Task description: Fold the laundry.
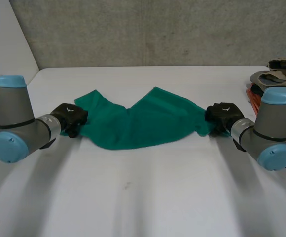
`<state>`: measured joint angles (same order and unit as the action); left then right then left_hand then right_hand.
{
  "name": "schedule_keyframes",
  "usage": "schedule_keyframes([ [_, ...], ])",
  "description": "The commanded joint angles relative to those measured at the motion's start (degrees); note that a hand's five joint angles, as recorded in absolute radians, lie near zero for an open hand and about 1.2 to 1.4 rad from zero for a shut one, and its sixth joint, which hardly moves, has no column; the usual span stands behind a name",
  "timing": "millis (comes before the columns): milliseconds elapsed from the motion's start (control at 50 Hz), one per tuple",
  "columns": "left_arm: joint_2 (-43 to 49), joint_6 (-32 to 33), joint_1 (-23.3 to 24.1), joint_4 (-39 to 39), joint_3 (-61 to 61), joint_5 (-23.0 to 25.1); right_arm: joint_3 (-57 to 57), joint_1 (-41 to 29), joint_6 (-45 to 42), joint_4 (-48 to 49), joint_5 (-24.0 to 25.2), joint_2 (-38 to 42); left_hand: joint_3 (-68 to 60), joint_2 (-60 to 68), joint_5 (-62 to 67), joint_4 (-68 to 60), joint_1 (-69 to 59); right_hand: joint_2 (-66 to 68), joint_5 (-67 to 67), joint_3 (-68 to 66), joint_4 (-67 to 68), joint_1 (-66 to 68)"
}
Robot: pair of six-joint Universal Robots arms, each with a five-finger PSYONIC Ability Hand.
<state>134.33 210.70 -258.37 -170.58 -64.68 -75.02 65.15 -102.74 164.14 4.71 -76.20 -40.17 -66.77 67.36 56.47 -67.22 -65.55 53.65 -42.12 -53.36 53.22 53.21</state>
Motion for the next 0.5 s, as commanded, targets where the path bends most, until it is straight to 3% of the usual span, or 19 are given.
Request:
schedule_keyframes([
  [20,-3.54,-2.49,1.12,0.25,-0.09,-1.97,-0.20,1.14,0.57,2.84,-2.45,-2.54,-13.23,12.64,13.53,-12.78,-14.45,26.35,-27.88,-26.64,26.78,26.79],
  [180,-15.84,-4.33,-0.81,2.27,-3.34,-3.56,0.33,4.65,-2.85,0.48,-2.20,-11.50,-13.23,12.64,13.53,-12.78,-14.45,26.35,-27.88,-26.64,26.78,26.79],
  [280,-31.01,-5.12,-3.44,4.73,-3.96,-2.68,-0.72,9.74,-9.78,-8.38,0.78,-25.18,-13.23,12.64,13.53,-12.78,-14.45,26.35,-27.88,-26.64,26.78,26.79],
  [360,-40.97,-6.88,-4.33,6.05,-0.63,-0.66,-4.94,10.90,-10.07,-9.46,2.02,-32.94,-13.23,12.64,13.53,-12.78,-14.45,26.35,-27.88,-26.64,26.78,26.79],
  [500,-41.26,-10.75,-4.68,11.93,7.55,0.05,-12.59,11.25,-4.79,-12.88,2.81,-35.95,-13.23,12.64,13.53,-12.78,-14.45,26.35,-27.88,-26.64,26.78,26.79],
])
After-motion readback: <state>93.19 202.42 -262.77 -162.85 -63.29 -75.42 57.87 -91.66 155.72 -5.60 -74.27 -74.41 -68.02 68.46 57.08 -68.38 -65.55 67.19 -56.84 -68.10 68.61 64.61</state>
